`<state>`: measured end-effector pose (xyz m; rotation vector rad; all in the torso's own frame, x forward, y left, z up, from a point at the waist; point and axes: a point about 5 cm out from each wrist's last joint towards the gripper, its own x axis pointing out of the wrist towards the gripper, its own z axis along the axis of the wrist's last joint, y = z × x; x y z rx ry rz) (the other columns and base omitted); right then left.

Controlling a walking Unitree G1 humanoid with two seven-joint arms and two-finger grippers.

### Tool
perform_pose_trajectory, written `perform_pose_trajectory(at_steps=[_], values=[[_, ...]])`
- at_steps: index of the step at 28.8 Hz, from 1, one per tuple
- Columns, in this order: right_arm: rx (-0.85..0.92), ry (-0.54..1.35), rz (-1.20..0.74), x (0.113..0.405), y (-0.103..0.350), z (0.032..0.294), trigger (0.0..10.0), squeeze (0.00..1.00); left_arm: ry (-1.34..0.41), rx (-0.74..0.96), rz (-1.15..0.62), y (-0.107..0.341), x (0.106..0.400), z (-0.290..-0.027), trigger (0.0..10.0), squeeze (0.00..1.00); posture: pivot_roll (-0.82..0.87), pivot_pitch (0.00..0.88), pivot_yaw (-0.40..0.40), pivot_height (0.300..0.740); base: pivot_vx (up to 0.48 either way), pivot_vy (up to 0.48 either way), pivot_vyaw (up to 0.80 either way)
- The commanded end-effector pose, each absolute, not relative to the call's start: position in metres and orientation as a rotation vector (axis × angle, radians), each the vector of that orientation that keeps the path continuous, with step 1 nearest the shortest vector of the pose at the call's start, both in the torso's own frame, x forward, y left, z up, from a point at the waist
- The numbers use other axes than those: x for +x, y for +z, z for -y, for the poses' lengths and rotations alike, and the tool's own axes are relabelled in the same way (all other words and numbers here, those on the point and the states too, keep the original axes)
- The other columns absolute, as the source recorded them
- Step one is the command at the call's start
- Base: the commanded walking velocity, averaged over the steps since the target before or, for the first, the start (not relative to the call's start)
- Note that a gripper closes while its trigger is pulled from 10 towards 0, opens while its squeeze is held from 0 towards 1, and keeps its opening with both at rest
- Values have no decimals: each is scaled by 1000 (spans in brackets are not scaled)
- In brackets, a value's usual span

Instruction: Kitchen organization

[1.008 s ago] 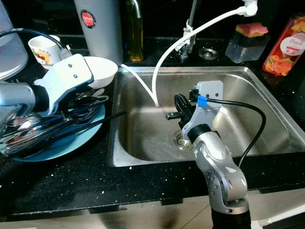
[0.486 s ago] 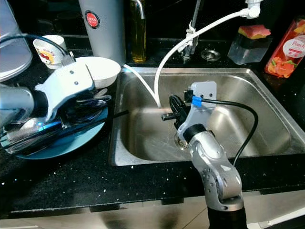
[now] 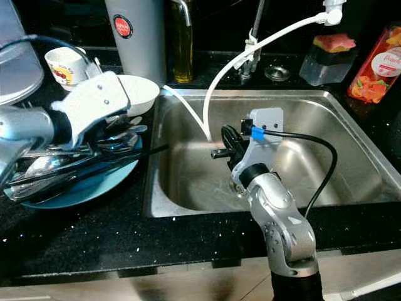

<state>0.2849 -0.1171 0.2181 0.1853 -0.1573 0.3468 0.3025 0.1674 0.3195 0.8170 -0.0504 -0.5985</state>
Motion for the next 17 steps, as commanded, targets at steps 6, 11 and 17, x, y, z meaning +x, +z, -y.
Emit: perform_pose_trajectory(at_steps=[6,11,17], values=[[233,306,235,285,230,123,10000,0,-492,545,314,357,310,-158,10000,0,236,37,-45,740,0,0,0],[242,262,303,287,244,129,10000,0,-503,377,318,336,314,-118,10000,0,222,37,-53,740,0,0,0],[247,255,318,289,248,129,10000,0,-464,390,224,309,322,-91,10000,0,212,35,-57,740,0,0,0]])
